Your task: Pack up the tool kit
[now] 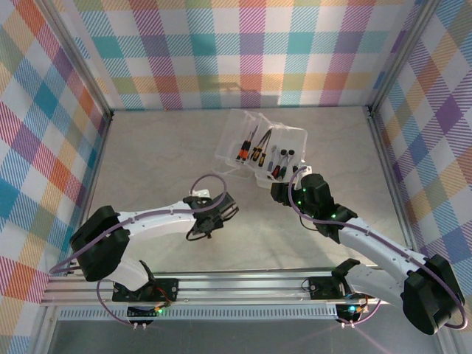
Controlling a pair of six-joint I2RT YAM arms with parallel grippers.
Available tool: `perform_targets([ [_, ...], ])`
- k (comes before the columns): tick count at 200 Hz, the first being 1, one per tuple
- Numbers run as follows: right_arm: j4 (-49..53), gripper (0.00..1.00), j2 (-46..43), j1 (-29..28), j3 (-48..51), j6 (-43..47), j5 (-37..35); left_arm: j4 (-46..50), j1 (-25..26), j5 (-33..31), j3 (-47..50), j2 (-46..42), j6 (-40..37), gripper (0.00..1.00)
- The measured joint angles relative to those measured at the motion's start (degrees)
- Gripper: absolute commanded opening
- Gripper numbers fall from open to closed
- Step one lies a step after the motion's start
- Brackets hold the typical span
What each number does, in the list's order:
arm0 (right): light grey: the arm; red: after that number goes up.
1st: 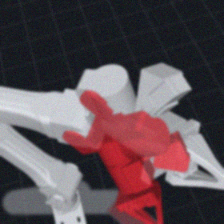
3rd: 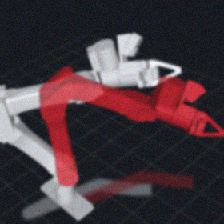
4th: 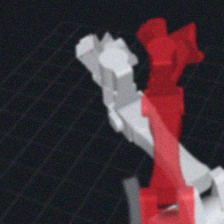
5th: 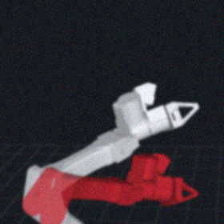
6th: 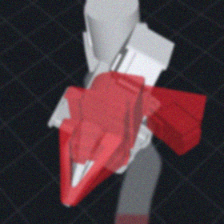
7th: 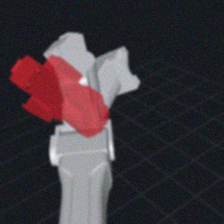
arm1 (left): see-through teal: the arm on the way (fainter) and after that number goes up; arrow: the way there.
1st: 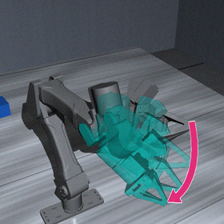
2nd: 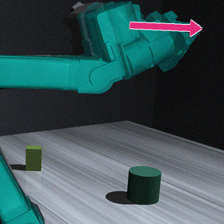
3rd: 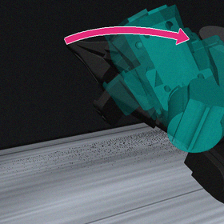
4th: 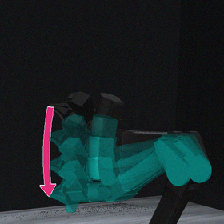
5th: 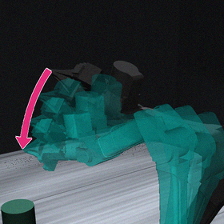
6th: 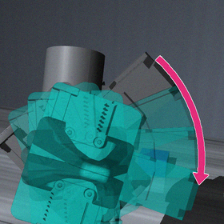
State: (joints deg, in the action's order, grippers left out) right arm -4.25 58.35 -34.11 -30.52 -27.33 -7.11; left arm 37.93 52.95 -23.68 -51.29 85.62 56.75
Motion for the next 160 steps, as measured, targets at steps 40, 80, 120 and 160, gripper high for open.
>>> perform_targets([
  [40, 0.0, 0.57, 0.0, 0.0, 0.0, 0.0, -0.7, 4.9, -1.6, -3.0, -17.2, 1.1, -14.1, 0.09],
  [80, 0.0, 0.57, 0.0, 0.0, 0.0, 0.0, -1.5, 6.4, -8.8, 1.4, -42.6, 13.3, -32.5, 0.09],
  [120, 0.0, 0.58, 0.0, 0.0, 0.0, 0.0, -1.9, 10.2, -13.9, 6.2, -66.2, 30.7, -45.5, 0.09],
  [160, 0.0, 0.58, -0.3, 0.0, 0.0, 0.0, -2.1, 15.0, -16.7, 7.0, -80.5, 43.6, -52.0, 0.09],
])
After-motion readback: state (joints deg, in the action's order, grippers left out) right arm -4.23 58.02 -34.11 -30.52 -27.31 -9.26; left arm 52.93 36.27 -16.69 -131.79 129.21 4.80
